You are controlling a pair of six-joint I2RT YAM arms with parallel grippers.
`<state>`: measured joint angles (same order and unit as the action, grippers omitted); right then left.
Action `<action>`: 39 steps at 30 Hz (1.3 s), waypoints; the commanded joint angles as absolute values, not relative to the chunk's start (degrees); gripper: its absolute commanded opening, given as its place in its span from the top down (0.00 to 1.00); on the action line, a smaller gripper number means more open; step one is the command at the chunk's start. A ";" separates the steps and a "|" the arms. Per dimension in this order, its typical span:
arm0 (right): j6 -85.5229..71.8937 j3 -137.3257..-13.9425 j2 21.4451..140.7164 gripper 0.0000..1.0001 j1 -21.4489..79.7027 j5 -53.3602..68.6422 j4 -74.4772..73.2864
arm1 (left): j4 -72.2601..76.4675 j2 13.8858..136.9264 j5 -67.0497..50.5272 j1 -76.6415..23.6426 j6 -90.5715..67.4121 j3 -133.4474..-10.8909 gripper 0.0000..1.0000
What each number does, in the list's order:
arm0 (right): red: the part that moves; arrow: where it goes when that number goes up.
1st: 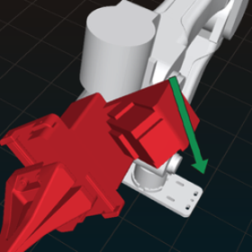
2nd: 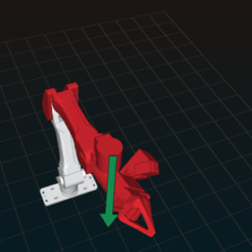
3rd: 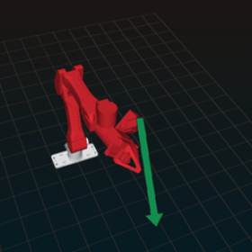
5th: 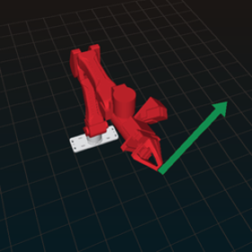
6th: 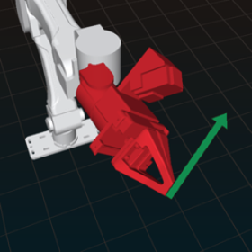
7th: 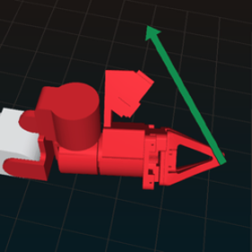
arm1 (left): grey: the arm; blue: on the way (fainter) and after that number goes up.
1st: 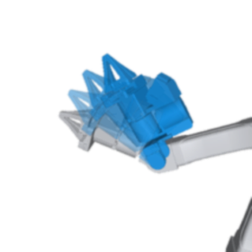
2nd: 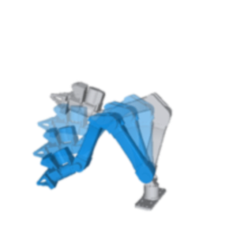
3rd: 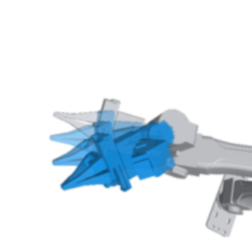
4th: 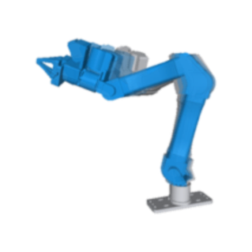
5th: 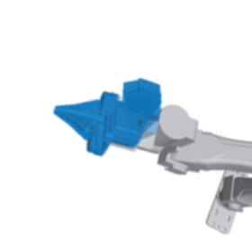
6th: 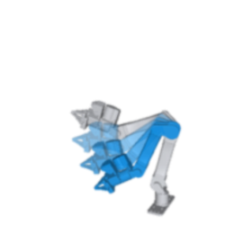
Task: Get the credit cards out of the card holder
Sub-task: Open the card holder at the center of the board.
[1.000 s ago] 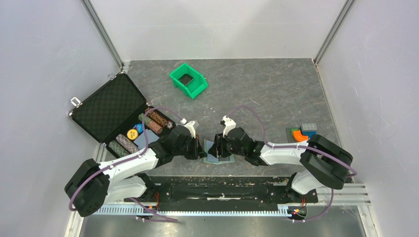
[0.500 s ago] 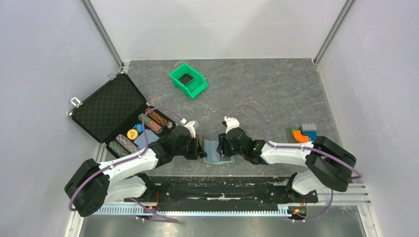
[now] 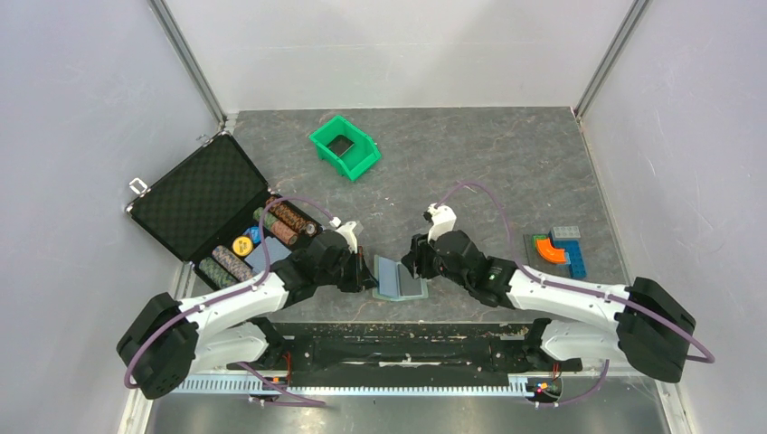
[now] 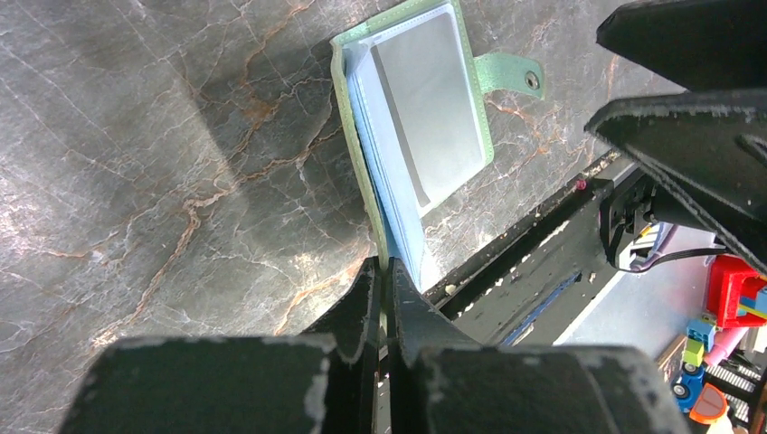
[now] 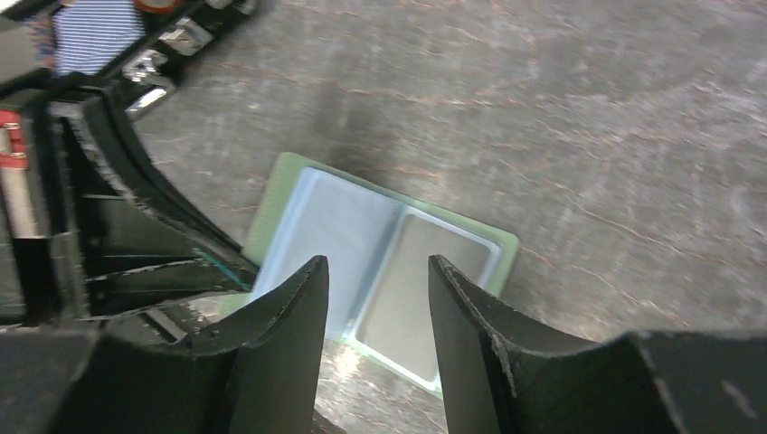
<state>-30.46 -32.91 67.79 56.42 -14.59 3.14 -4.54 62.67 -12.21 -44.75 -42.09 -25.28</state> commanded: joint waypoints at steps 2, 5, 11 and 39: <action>-32.12 -31.42 69.90 0.52 56.52 -6.19 13.79 | -2.19 61.39 -12.94 -44.91 -42.98 -25.12 0.98; -33.44 -31.77 73.32 0.51 56.51 -3.27 15.95 | -2.11 61.32 -13.17 -44.96 -42.98 -24.90 0.98; -36.13 -30.76 78.67 0.47 56.51 2.61 22.70 | -1.43 60.68 -13.18 -44.91 -43.11 -24.17 0.98; -33.10 -34.22 82.62 0.51 57.52 -9.09 9.01 | -0.84 61.26 -12.39 -44.91 -43.29 -23.91 0.98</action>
<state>-36.29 -32.75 84.60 57.63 -1.41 16.47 -3.60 61.45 -12.16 -44.75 -42.09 -23.90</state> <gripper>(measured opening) 0.494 0.043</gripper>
